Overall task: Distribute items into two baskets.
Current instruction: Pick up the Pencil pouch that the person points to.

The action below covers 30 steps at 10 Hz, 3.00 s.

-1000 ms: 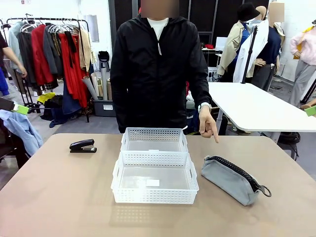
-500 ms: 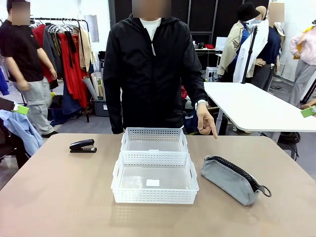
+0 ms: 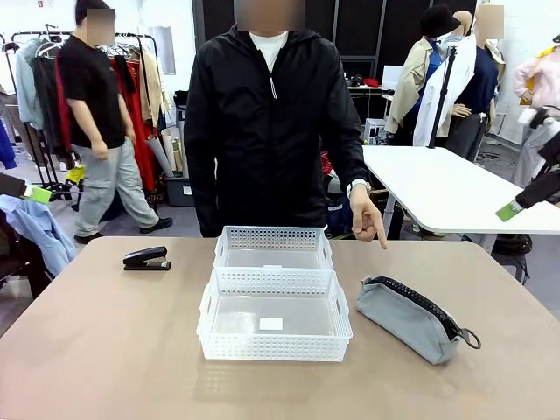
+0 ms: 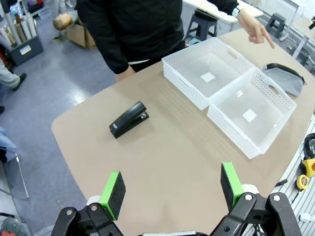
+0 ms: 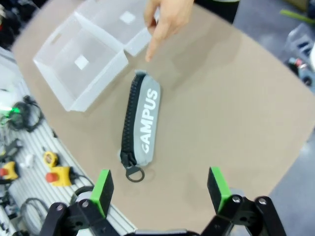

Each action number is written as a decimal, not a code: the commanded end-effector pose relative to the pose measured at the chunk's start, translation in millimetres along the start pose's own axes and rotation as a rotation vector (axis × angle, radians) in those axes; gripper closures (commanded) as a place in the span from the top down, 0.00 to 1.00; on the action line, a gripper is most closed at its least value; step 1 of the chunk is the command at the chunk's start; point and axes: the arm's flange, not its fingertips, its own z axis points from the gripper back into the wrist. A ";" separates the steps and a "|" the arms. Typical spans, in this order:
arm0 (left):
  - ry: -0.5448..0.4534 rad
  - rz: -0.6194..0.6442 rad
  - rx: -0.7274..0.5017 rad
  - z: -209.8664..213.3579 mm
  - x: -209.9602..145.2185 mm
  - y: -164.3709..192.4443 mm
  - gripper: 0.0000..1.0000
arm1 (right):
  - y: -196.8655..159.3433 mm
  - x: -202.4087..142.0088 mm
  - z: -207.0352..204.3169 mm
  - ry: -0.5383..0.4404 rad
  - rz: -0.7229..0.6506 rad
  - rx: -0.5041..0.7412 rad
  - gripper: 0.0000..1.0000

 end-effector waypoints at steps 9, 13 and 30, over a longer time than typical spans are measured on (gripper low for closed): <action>-0.009 -0.003 -0.009 -0.3 -0.1 1.0 1.00 | 42.4 50.5 -102.5 0.308 0.078 -0.116 1.00; -0.009 -0.003 -0.009 -0.3 -0.1 1.0 1.00 | 50.5 52.0 -147.4 0.381 0.132 -0.103 1.00; -0.009 -0.003 -0.009 -0.3 -0.1 1.0 1.00 | 48.6 36.4 -249.0 0.432 0.214 -0.007 1.00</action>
